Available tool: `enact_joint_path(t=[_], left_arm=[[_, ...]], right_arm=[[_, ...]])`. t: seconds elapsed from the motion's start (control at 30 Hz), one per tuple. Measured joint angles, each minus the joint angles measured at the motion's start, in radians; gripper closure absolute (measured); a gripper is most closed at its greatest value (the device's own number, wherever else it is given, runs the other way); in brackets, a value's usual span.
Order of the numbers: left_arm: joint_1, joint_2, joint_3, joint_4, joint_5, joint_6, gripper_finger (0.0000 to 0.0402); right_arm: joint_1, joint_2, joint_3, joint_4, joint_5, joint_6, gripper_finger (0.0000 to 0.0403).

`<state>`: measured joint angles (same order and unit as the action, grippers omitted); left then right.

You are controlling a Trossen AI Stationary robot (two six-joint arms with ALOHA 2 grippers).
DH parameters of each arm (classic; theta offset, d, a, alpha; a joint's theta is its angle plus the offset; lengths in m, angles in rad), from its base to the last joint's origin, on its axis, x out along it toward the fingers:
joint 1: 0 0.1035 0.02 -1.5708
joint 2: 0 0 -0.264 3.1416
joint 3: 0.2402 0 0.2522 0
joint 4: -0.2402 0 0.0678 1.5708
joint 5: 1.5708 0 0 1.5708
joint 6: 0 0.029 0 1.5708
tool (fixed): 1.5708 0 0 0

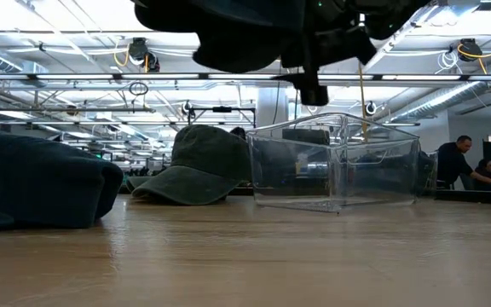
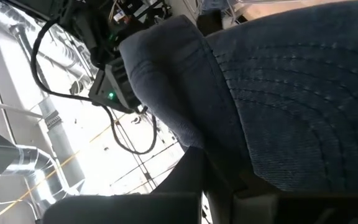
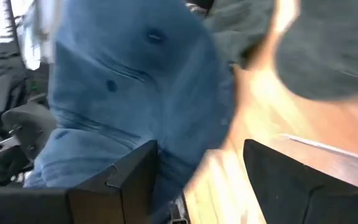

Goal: Pick & Place hat
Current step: Put the right blue cap into the top transparent bin

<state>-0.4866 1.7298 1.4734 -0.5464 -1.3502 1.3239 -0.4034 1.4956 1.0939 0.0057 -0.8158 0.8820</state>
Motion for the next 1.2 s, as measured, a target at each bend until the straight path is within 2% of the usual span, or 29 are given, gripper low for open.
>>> enact_joint_path(t=[0.17,0.3,0.5,0.63,0.87,0.9,1.03,1.2], left_arm=[[-0.002,0.000,0.000,0.003,0.003,-0.001,0.0399],[-0.006,0.000,0.000,0.005,0.002,-0.011,0.0398],[-0.006,0.000,0.000,0.006,-0.001,-0.019,0.0398],[-0.007,0.000,0.000,0.006,0.000,-0.020,0.0399],[-0.007,0.000,0.000,0.010,-0.001,-0.035,0.0399],[-0.007,0.000,0.000,0.018,-0.001,-0.045,0.0397],[-0.006,0.000,0.000,0.041,0.007,-0.179,0.0380],[-0.006,0.000,0.000,0.044,0.058,-0.523,0.0363]], right_arm=[[0.046,0.060,0.001,0.215,-0.007,0.087,0.0177],[0.055,0.072,0.001,0.390,-0.084,0.176,0.0177],[0.066,0.062,0.001,0.449,-0.144,0.192,0.0198],[0.080,0.063,0.002,0.432,-0.183,0.185,0.0249],[0.087,0.062,0.002,0.434,-0.187,0.084,0.0380],[0.087,0.055,0.002,0.433,-0.187,0.067,0.0389],[0.087,0.021,0.003,0.432,-0.185,0.018,0.0394],[0.080,-0.067,0.003,0.400,-0.177,-0.014,0.0399]])
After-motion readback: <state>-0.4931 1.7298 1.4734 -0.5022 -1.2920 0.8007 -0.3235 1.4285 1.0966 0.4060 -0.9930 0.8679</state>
